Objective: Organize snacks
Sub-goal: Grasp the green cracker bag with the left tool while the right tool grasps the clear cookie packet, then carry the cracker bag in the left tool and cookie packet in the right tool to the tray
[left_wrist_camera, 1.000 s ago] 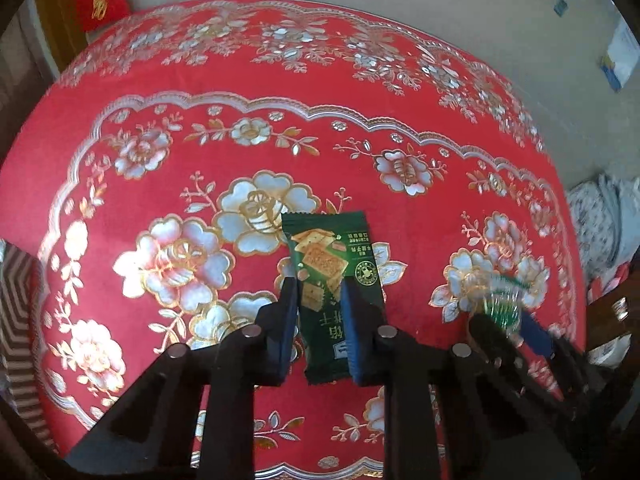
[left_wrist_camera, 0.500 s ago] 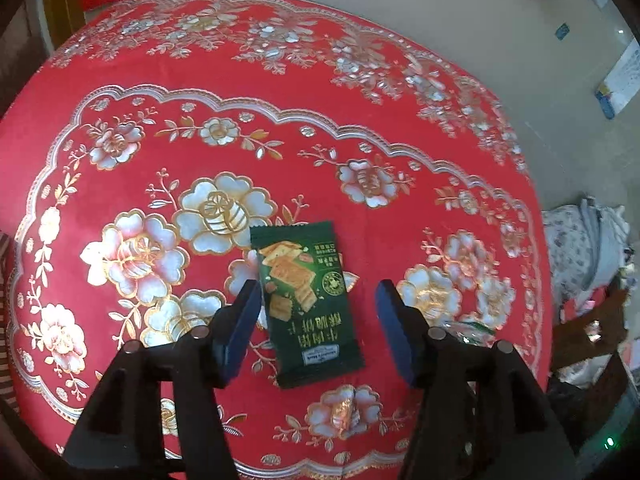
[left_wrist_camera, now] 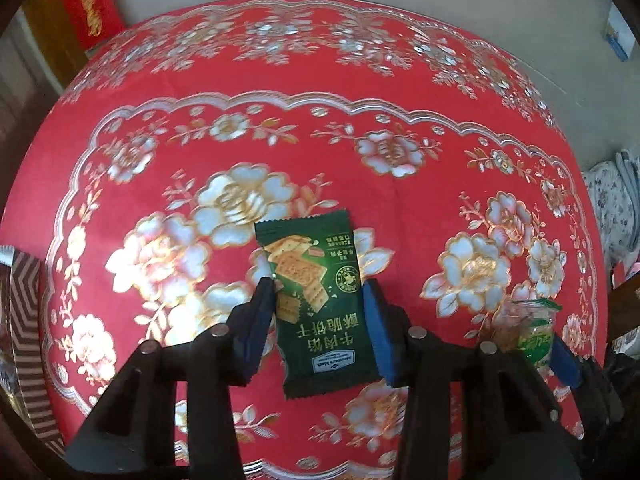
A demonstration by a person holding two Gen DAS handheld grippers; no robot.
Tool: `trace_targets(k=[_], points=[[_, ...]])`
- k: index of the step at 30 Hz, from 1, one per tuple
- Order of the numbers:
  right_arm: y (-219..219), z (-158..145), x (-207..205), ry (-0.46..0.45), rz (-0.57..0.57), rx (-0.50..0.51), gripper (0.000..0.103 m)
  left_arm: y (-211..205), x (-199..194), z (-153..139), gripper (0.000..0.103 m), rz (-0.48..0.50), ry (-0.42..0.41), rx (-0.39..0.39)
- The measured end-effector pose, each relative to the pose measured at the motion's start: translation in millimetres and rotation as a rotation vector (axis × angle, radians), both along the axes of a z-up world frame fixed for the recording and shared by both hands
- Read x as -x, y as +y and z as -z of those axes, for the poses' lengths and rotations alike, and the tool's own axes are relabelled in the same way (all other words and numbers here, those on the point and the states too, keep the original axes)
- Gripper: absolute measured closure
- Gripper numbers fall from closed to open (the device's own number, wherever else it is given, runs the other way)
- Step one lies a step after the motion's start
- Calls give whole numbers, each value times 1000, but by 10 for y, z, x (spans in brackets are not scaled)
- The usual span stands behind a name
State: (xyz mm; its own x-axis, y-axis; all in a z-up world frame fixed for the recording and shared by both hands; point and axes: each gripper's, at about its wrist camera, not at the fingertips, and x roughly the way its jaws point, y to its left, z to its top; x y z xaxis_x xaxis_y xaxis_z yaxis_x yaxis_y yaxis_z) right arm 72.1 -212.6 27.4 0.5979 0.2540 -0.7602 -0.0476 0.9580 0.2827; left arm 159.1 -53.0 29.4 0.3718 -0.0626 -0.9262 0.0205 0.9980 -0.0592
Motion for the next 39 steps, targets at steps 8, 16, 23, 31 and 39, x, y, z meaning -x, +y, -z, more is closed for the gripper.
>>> trace_targets(k=[8, 16, 23, 31, 39], points=[[188, -68, 321, -22, -44, -5, 55, 314, 463, -76, 57, 12, -43, 34], [599, -170, 593, -44, -122, -6, 55, 738, 1080, -303, 56, 3, -128, 20], [1152, -307, 824, -78, -222, -6, 55, 1396, 1515, -472, 56, -66, -174, 11], [1842, -460, 914, -108, -340, 2, 55, 2220, 1843, -649, 56, -176, -214, 7], [2328, -467, 951, -112, -419, 31, 55, 2688, 2006, -609, 56, -259, -239, -44]])
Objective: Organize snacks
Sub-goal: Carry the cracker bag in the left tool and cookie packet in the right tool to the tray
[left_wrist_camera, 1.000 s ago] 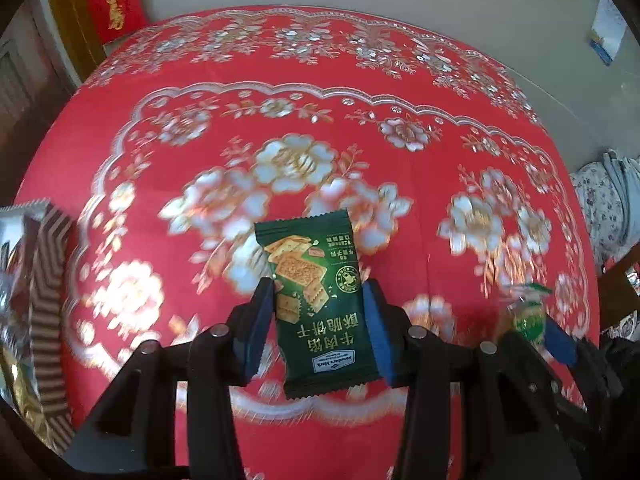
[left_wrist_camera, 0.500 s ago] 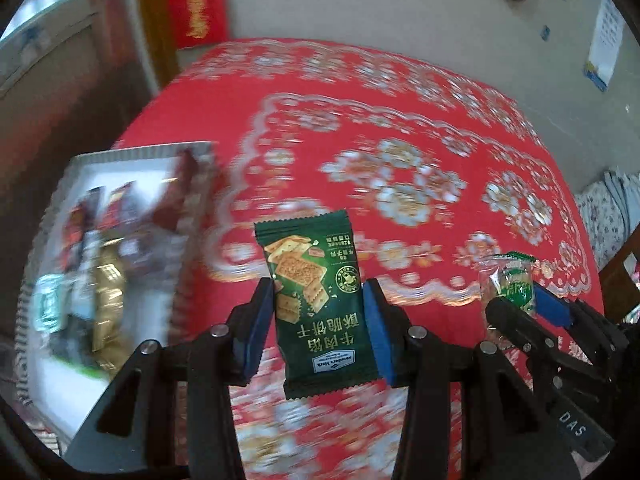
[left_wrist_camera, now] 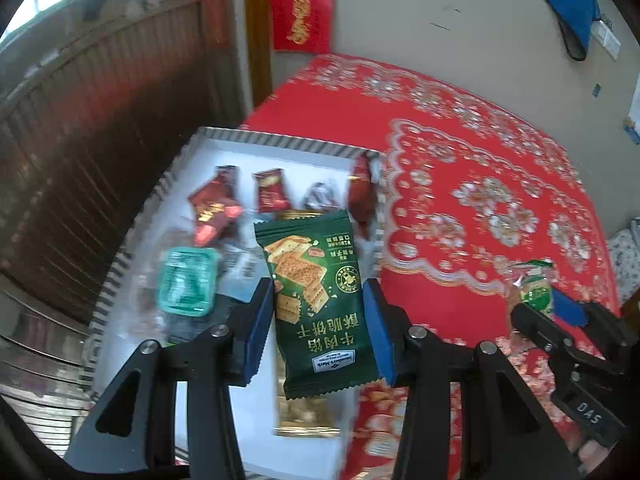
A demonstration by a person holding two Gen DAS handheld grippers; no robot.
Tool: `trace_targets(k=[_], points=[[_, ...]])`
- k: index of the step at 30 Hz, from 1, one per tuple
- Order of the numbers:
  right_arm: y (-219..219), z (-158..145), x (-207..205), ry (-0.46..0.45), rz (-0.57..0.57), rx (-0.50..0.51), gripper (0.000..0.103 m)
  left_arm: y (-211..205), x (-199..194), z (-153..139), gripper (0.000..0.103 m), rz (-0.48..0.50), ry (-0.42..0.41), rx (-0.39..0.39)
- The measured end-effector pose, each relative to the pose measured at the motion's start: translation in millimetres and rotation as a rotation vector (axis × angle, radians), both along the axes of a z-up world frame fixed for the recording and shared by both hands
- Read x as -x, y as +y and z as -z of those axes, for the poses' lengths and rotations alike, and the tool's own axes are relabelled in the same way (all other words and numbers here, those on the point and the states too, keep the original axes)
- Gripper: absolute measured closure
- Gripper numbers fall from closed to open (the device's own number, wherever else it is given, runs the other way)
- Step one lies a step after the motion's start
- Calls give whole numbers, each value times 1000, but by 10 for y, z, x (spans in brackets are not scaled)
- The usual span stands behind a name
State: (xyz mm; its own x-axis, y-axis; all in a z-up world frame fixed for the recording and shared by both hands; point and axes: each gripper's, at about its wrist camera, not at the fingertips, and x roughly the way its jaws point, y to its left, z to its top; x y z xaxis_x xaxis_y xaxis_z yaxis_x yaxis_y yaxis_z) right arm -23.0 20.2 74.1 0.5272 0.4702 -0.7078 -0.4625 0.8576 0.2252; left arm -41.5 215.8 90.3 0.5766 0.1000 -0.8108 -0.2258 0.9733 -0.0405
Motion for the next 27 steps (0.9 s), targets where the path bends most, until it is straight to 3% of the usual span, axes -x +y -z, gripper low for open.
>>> trace_targets(k=[13, 27], points=[[618, -83, 43, -30, -91, -4, 55, 360, 172, -12, 56, -71, -43, -55], [1284, 57, -42, -9, -180, 42, 55, 692, 202, 207, 56, -128, -15, -11]])
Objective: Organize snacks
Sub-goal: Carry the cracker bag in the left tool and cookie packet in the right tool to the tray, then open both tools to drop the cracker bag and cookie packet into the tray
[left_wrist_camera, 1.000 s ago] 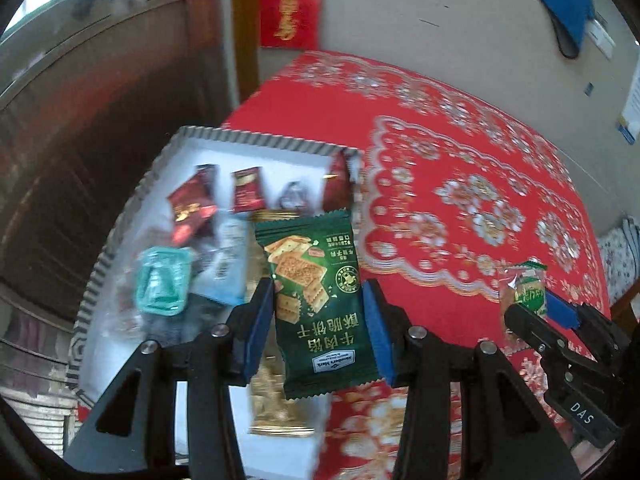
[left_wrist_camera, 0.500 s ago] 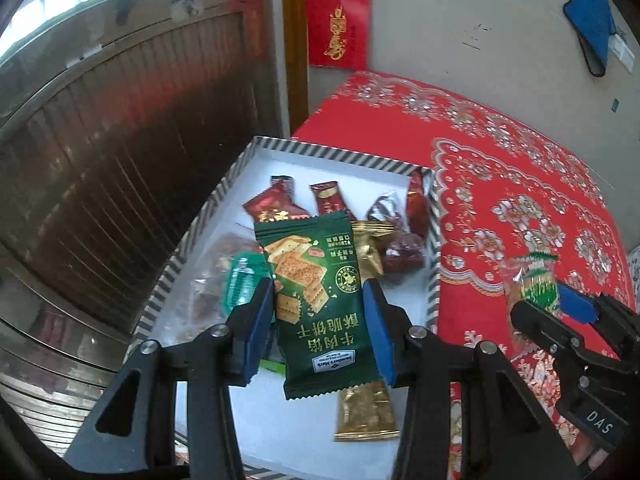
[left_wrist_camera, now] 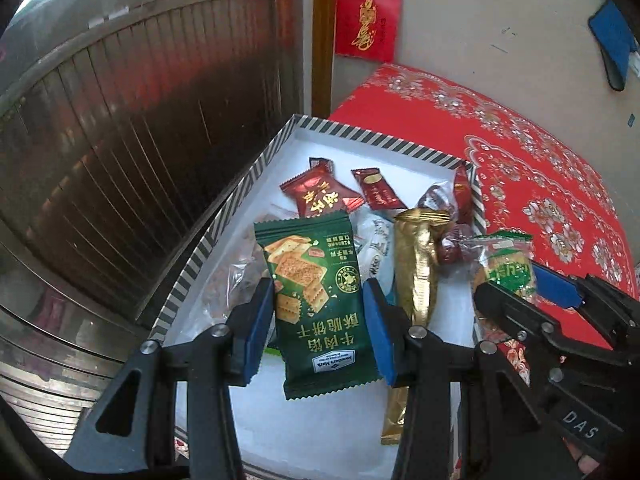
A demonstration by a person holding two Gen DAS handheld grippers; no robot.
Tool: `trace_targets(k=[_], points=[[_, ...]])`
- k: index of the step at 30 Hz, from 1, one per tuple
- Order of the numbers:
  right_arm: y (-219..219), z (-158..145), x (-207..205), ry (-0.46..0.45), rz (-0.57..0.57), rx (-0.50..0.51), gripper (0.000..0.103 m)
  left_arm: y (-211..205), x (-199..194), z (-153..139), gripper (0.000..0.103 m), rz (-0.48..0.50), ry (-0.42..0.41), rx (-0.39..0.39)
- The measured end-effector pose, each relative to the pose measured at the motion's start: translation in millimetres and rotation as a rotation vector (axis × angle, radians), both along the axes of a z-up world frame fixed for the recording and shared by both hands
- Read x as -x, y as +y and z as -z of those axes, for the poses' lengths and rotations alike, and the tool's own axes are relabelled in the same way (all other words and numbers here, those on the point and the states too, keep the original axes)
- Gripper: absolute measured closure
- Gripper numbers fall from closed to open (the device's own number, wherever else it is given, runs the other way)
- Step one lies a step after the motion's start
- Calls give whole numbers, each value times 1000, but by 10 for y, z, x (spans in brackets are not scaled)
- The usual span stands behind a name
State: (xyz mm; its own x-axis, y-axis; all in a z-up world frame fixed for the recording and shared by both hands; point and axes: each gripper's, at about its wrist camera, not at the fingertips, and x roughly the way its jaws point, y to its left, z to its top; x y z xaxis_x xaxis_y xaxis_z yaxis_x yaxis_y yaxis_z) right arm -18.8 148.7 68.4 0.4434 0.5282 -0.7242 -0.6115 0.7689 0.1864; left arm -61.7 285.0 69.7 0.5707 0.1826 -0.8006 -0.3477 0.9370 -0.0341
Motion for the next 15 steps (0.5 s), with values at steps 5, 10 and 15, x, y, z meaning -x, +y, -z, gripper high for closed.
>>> trace_targets(k=[5, 10, 15], points=[[210, 127, -83, 17, -25, 23, 55, 37, -81, 93, 56, -10, 19, -13], [271, 244, -118, 31, -42, 10, 52, 104, -102, 168, 56, -27, 24, -27], [234, 200, -53, -8, -39, 14, 43, 65, -69, 183, 49, -50, 3, -71]])
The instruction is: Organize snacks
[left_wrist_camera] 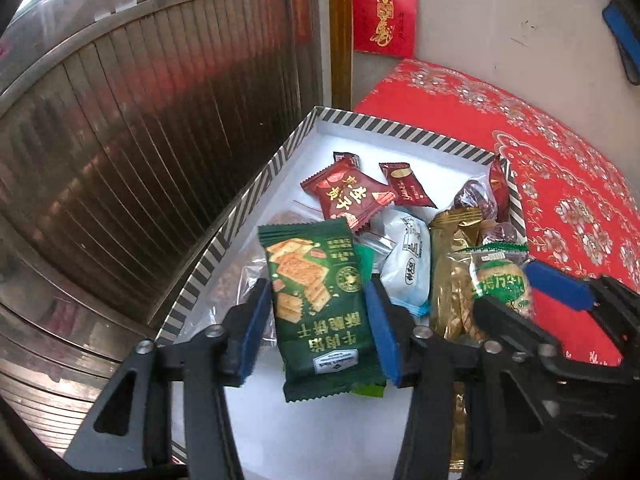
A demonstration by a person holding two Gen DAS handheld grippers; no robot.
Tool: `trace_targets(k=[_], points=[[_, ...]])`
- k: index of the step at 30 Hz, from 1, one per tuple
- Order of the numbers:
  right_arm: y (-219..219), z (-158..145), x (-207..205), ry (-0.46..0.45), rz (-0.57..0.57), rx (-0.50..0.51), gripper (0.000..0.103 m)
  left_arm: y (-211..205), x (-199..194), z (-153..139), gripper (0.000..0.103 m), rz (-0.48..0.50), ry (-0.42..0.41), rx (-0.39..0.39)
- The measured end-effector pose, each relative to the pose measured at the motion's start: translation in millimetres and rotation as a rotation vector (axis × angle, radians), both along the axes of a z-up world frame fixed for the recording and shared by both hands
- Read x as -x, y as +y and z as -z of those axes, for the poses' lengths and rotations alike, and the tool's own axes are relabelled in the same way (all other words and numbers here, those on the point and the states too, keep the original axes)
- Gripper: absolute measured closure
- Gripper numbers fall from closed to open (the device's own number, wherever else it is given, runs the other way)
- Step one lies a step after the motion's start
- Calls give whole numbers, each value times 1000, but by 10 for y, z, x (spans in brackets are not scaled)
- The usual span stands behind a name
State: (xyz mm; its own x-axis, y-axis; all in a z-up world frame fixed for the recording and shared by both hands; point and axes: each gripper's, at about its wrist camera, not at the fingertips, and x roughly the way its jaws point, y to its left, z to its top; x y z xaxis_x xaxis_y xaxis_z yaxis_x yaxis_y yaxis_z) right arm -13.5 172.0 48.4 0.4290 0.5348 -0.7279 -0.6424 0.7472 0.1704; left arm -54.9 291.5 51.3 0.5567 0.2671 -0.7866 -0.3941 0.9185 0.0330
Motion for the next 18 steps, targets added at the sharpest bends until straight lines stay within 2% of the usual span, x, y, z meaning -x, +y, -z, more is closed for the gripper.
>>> trace_targets(k=[4, 6, 8, 10, 13, 16, 18], points=[[-154, -121, 72, -23, 27, -43, 40, -62, 95, -39, 36, -25, -46, -38], [-250, -196, 143, -63, 42, -57, 40, -111, 159, -89, 31, -28, -78, -51], [-349, -261, 249, -107, 55, -69, 38, -176, 269, -168, 22, -33, -129, -49], [-466, -316, 361, -164, 95, -74, 32, -221, 367, -222, 16, -42, -167, -44], [-644, -356, 525, -239, 145, -73, 21, -310, 511, -255, 13, -72, -207, -45], [-805, -338, 618, -279, 202, -56, 21, -396, 633, -251, 13, -84, -229, -23], [-896, -303, 663, -268, 217, -57, 21, -513, 723, -251, 12, -87, -255, -35]])
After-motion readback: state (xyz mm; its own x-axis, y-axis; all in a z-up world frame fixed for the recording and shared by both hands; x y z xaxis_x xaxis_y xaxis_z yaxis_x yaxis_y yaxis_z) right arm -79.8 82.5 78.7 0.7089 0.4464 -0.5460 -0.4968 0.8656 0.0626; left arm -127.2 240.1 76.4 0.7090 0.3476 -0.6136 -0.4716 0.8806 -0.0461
